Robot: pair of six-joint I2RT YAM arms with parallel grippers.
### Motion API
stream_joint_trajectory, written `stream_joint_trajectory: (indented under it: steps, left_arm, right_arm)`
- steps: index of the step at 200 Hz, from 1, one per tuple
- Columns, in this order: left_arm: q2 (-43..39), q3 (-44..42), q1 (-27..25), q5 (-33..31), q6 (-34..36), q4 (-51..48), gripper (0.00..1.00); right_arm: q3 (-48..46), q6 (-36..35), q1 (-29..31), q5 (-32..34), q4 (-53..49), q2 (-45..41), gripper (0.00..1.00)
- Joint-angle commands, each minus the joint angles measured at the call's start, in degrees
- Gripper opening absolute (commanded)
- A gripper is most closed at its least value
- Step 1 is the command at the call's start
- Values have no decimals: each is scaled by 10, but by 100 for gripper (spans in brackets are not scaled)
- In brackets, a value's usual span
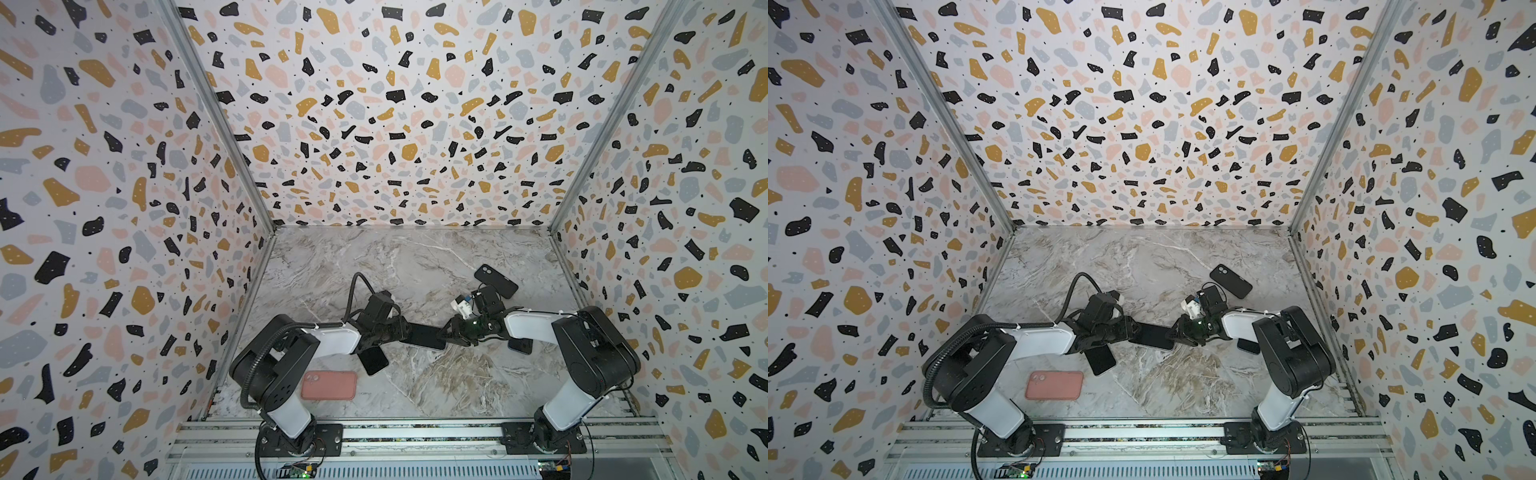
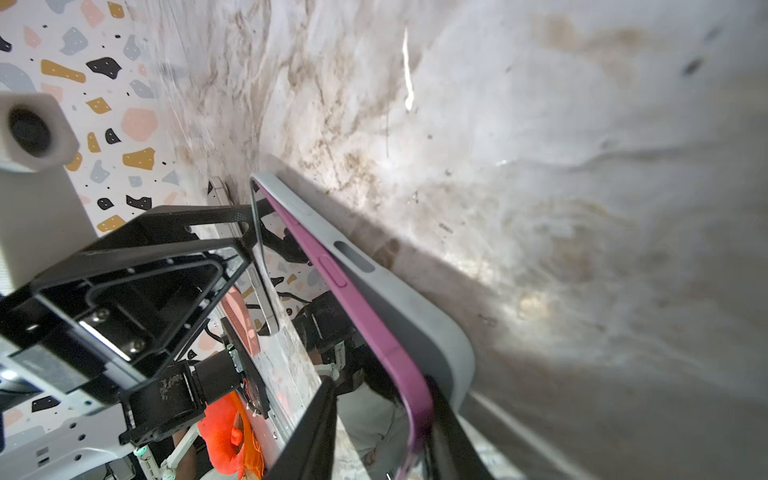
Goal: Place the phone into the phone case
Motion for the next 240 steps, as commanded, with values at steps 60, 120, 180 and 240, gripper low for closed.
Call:
stream_joint_trajectory:
  steps: [60, 120, 180, 240]
  left_arm:
    - [-46, 9, -9, -34, 49, -68, 48]
    - [-104, -25, -16, -37, 49, -86, 50]
    - [-155, -77, -79, -15, 7, -34, 56]
    - [-111, -79, -110, 3, -12, 11, 57]
  right_arm:
    - [-4, -18, -4, 55, -105, -87, 45]
    - [-17, -37, -5, 91, -122, -119, 47]
    - [7, -112, -3, 139, -128, -134, 45]
    - [38, -139, 8, 158, -111, -88, 51]
